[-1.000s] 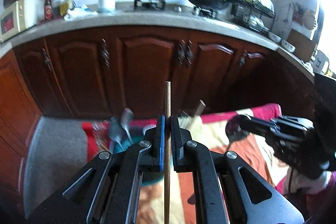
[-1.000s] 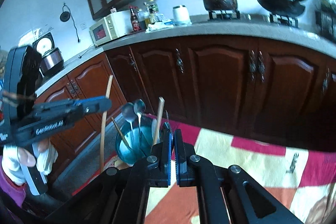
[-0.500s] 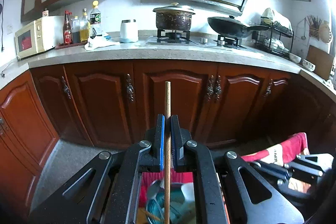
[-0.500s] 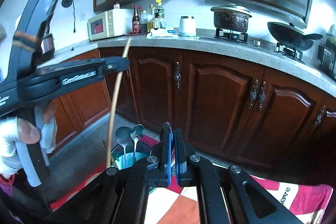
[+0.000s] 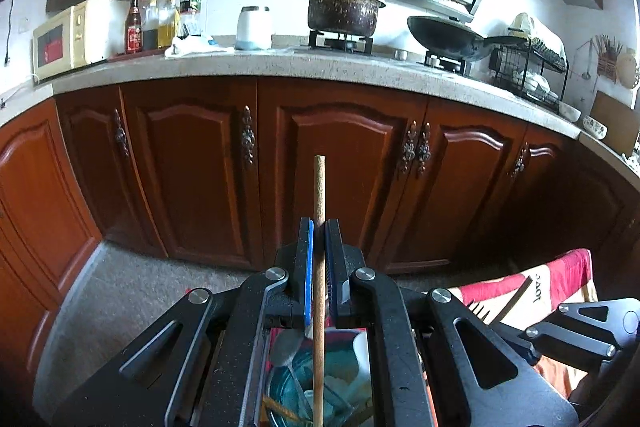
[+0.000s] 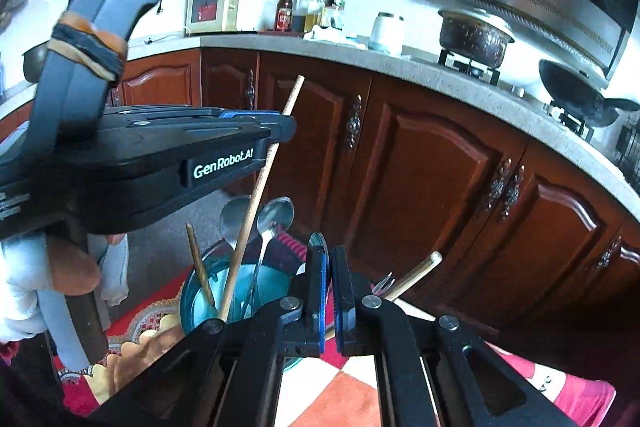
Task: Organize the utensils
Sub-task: 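Lift the held spoon and chopstick and carry them over the cup, then drop the spoon and chopstick into the cup and open both grippers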
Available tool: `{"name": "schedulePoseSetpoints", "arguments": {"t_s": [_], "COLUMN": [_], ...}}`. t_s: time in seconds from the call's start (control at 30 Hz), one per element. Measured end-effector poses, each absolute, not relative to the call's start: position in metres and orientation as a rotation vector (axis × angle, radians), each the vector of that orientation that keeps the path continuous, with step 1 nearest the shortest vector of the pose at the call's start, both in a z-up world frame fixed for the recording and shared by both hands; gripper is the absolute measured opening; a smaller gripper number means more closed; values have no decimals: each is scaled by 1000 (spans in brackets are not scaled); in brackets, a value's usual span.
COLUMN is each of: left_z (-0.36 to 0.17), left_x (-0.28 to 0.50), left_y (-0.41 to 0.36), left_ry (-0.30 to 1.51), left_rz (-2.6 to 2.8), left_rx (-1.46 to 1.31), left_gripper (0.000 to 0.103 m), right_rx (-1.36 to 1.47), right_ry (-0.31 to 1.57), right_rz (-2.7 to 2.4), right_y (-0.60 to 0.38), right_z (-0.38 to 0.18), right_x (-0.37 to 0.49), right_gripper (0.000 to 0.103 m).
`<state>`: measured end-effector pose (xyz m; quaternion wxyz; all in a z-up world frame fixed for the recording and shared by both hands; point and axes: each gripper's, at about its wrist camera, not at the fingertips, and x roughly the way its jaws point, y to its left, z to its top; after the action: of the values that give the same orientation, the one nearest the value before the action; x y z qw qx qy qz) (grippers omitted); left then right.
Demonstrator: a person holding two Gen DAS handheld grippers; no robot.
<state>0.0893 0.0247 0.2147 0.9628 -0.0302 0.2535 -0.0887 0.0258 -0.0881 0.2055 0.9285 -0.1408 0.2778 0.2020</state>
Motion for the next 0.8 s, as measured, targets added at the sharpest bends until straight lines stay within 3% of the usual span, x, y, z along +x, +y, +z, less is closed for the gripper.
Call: {"name": "schedulePoseSetpoints", "arguments": {"t_s": [0.33,0.57,0.7,0.8], "left_z": [195,194,193,194], "left_x": [82,77,72,67], "left_y": [24,22,22,22], "left_ry": [554,572,569,571], "left_rz": [-185,-186,-183,-175], "left_rx": [-68,-53,-56,-58], "left_gripper": [5,8,37,40], "right_rx": [-267,-72,-56,-39], "right_ry": [664,720,719,709], "right_rz": [446,496,503,506], "right_y": [-86,-117,-122,-127], "right_z": [173,173,174,177], "right_x": [34,42,35,29], "right_gripper": [4,4,5,7]}}
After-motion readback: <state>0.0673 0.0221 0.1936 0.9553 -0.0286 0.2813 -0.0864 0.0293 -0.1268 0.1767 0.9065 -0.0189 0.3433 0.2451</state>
